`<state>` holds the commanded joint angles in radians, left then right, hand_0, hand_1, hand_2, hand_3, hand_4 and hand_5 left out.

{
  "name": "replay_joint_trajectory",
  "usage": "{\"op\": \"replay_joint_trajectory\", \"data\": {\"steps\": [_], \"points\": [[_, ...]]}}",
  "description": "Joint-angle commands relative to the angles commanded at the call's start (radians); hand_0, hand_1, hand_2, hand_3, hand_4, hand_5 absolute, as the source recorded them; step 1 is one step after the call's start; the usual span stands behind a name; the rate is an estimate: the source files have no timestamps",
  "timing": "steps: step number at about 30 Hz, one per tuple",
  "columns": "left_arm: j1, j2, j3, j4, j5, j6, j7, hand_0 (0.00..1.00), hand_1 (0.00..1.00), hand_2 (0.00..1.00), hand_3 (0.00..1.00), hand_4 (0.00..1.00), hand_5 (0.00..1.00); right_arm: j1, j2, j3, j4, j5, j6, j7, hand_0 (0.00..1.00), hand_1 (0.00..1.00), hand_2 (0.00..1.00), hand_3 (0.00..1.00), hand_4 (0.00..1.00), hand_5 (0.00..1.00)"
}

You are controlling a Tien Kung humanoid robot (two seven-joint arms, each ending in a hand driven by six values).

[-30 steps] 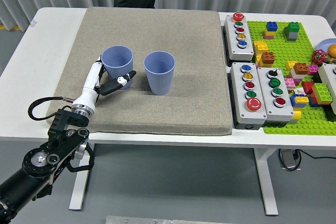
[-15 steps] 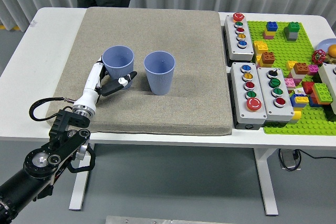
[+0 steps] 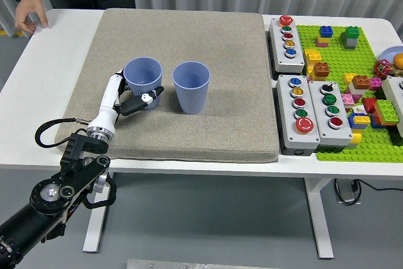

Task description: Pick cup pour cup place

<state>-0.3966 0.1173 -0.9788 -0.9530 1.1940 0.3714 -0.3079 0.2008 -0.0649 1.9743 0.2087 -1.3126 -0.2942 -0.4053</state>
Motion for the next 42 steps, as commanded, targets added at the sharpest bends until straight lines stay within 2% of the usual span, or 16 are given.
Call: {"op": "replay_joint_trajectory", "data": {"steps": [4,5,10,11,16,17,26,32,34,36,41,42], "points": [[0.001,-0.001,0.000,-0.001,0.001,-0.001,0.000,0.603,0.597,0.603,0.657,0.901,0.315,0.000,0.000,0.001,0.000,-0.002,0.001,-0.001,0.669,0.610,0.557,0.551,0.002,0.206],[0.001,-0.001,0.000,-0.001,0.001,-0.001,0.000,0.577,0.533,0.589,0.648,0.882,0.298,0.000,0.000,0.001,0.000,-0.003,0.001,-0.001,0.669,0.610,0.557,0.551,0.002,0.205],[0.000,-0.002,0.002,-0.003,0.003,0.000,-0.002,0.577,0.533,0.589,0.648,0.882,0.298,0.003,0.000,0.000,0.000,-0.001,0.000,-0.001,0.669,0.610,0.557,0.551,0.002,0.205],[0.001,-0.002,0.002,-0.005,0.003,0.004,-0.004,0.539,0.497,0.577,0.617,0.863,0.269,0.003,0.000,0.000,0.000,0.000,0.000,-0.001,0.669,0.610,0.557,0.552,0.002,0.204],[0.004,-0.003,0.001,-0.011,0.001,0.018,-0.012,0.539,0.497,0.577,0.617,0.863,0.269,0.003,0.000,-0.001,0.000,0.003,-0.001,0.000,0.669,0.610,0.557,0.552,0.002,0.204],[0.004,-0.003,0.001,-0.011,0.001,0.019,-0.012,0.504,0.476,0.551,0.578,0.835,0.223,0.003,0.000,-0.001,0.000,0.003,-0.001,0.000,0.669,0.610,0.557,0.552,0.002,0.202],[0.009,0.005,-0.024,-0.034,0.038,0.031,-0.010,0.497,0.469,0.548,0.583,0.835,0.223,0.001,0.000,-0.001,0.000,0.002,-0.001,0.001,0.669,0.610,0.557,0.551,0.002,0.199],[-0.005,0.029,-0.055,-0.066,0.136,0.053,0.020,0.481,0.459,0.539,0.559,0.815,0.201,0.001,-0.001,-0.003,0.000,0.010,-0.003,0.004,0.669,0.610,0.557,0.552,0.002,0.198],[-0.018,0.044,-0.064,-0.076,0.182,0.060,0.040,0.481,0.459,0.539,0.559,0.815,0.201,0.001,-0.001,-0.005,0.000,0.012,-0.003,0.005,0.669,0.610,0.557,0.552,0.002,0.198],[-0.023,0.050,-0.067,-0.079,0.200,0.062,0.047,0.446,0.447,0.514,0.535,0.833,0.227,0.001,-0.001,-0.005,0.000,0.013,-0.003,0.005,0.669,0.610,0.557,0.551,0.002,0.198],[-0.058,0.085,-0.061,-0.091,0.293,0.058,0.083,0.446,0.447,0.514,0.535,0.833,0.227,-0.002,-0.001,-0.009,0.001,0.017,-0.004,0.006,0.669,0.610,0.557,0.551,0.002,0.198],[-0.072,0.098,-0.048,-0.091,0.324,0.053,0.098,0.447,0.442,0.508,0.527,0.844,0.249,-0.003,-0.001,-0.010,0.001,0.020,-0.005,0.006,0.669,0.610,0.557,0.551,0.002,0.198]]}}
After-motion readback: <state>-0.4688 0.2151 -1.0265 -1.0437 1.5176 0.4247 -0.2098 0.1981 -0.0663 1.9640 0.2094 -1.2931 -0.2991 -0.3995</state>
